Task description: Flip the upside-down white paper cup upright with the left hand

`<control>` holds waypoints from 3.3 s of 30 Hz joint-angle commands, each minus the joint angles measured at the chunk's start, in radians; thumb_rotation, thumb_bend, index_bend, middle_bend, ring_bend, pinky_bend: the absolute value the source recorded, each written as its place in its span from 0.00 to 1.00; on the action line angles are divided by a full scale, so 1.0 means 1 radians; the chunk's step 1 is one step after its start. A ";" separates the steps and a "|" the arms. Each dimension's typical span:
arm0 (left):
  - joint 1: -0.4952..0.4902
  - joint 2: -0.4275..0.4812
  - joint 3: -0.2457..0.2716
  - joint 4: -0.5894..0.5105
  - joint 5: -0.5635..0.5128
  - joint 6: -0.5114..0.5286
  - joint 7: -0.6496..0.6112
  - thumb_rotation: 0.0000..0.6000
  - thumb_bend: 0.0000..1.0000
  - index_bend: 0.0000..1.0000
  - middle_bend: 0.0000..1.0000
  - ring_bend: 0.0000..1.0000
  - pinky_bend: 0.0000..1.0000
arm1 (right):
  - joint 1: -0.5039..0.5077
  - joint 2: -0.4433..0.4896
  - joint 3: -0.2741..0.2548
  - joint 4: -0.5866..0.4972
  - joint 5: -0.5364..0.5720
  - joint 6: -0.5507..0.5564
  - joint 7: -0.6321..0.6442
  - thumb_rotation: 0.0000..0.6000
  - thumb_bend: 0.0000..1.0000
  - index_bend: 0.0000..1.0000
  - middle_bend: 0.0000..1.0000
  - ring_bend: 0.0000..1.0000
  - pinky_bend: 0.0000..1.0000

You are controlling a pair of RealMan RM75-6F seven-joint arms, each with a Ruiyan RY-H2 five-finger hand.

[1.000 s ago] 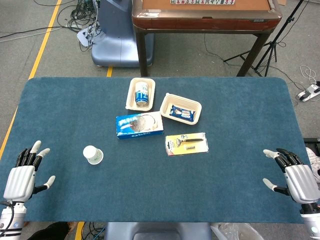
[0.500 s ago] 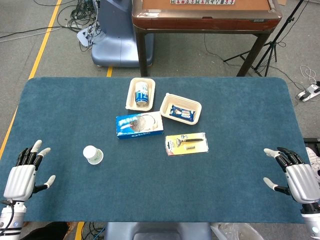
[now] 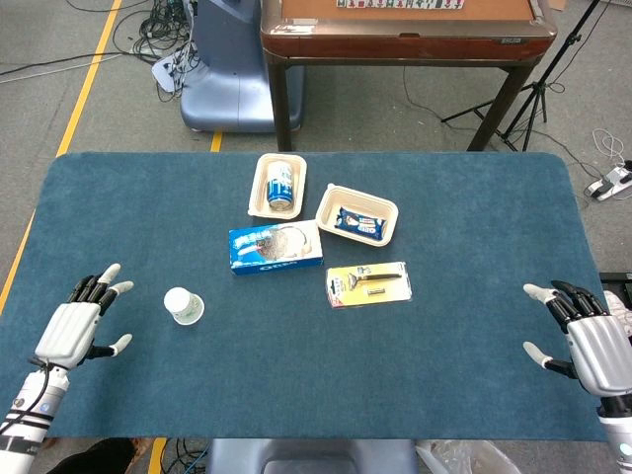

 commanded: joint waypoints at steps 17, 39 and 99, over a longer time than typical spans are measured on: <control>-0.281 -0.065 -0.030 0.103 -0.220 -0.366 0.111 1.00 0.21 0.19 0.00 0.00 0.00 | 0.009 -0.006 -0.002 0.008 0.012 -0.022 0.010 1.00 0.15 0.24 0.31 0.15 0.22; -0.380 -0.128 0.008 0.181 -0.352 -0.407 0.194 1.00 0.21 0.26 0.00 0.00 0.00 | -0.002 -0.014 -0.006 0.028 0.028 -0.021 0.026 1.00 0.15 0.24 0.31 0.15 0.22; -0.320 -0.306 0.057 0.484 0.054 -0.275 -0.389 1.00 0.22 0.13 0.00 0.00 0.00 | -0.024 -0.016 -0.012 0.038 0.042 -0.011 0.040 1.00 0.15 0.24 0.31 0.15 0.22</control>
